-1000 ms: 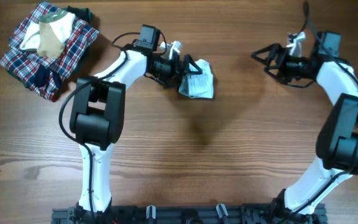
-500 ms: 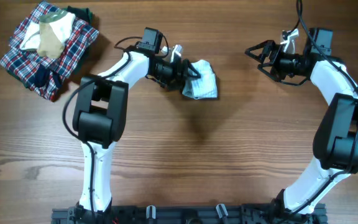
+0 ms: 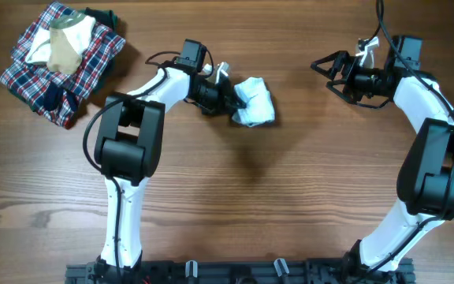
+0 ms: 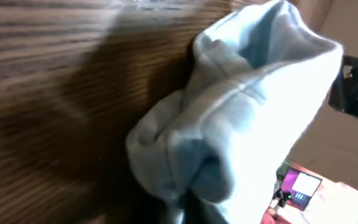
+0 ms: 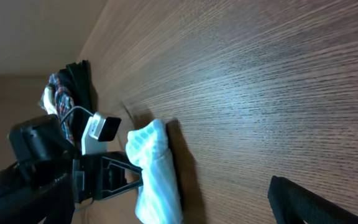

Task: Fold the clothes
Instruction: 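Grasp the striped bundle with the left gripper, then carry the bundle left and place it on the plaid shirt stack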

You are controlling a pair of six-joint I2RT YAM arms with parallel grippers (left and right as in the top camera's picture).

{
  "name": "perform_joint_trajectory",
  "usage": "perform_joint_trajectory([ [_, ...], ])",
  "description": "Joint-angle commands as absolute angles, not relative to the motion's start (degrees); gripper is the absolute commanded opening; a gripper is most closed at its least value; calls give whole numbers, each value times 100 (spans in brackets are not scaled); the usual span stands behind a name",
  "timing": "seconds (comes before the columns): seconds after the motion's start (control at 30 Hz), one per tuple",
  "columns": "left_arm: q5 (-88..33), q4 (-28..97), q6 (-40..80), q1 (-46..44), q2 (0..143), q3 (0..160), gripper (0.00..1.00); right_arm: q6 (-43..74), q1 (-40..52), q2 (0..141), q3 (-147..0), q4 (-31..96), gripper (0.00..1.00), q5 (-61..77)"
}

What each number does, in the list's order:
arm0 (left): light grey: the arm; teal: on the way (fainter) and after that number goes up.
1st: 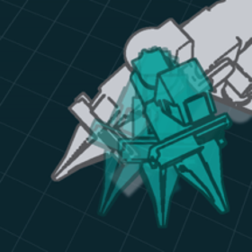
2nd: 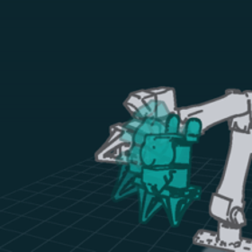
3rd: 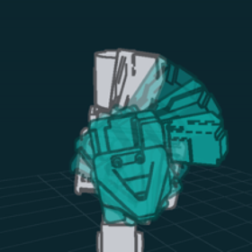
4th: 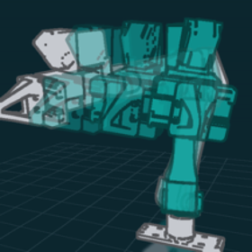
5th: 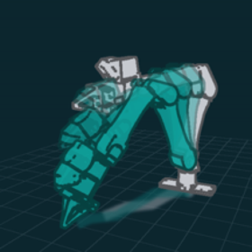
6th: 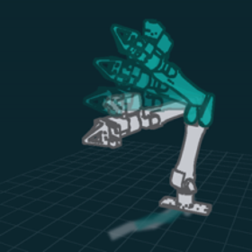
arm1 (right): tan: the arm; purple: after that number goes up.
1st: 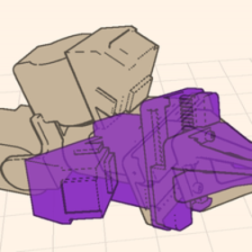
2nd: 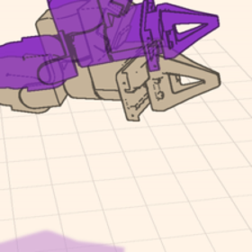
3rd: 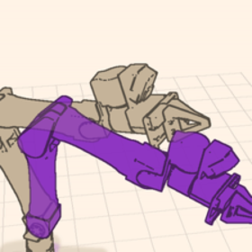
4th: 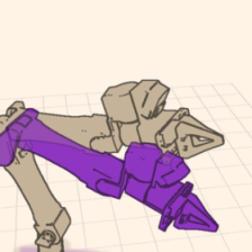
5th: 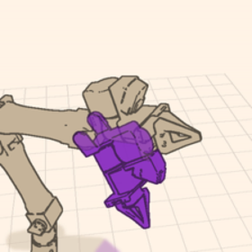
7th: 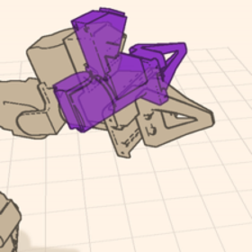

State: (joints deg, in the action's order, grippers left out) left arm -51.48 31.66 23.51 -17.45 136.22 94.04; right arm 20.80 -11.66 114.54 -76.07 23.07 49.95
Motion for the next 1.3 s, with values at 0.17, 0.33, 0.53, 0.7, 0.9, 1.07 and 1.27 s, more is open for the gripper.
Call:
perform_joint_trajectory([
  [0.17,-4864,3194,2294,-1712,13828,9292,4,2104,-1146,11583,-7605,2316,99,5113],
  [0.33,-4860,3122,2272,-1632,13572,9292,4,2104,-1146,11583,-7605,2324,100,5113],
  [0.53,-4851,3100,2121,-1431,13072,9292,4,2102,-1146,11583,-7605,2318,99,5111],
  [0.7,-4569,3100,2123,-1253,12678,9292,4,2099,-1146,11583,-7605,2314,99,5109],
  [0.9,-4534,3048,2123,-1031,12381,9292,4,2097,-1146,11583,-7605,2309,100,5107],
  [1.07,-4530,2954,2126,-434,11968,9476,4,2097,-1146,11583,-7605,2316,100,5109],
  [1.27,-4101,3094,2152,950,11118,9518,4,2095,-1146,11583,-7605,2311,99,5107],
])
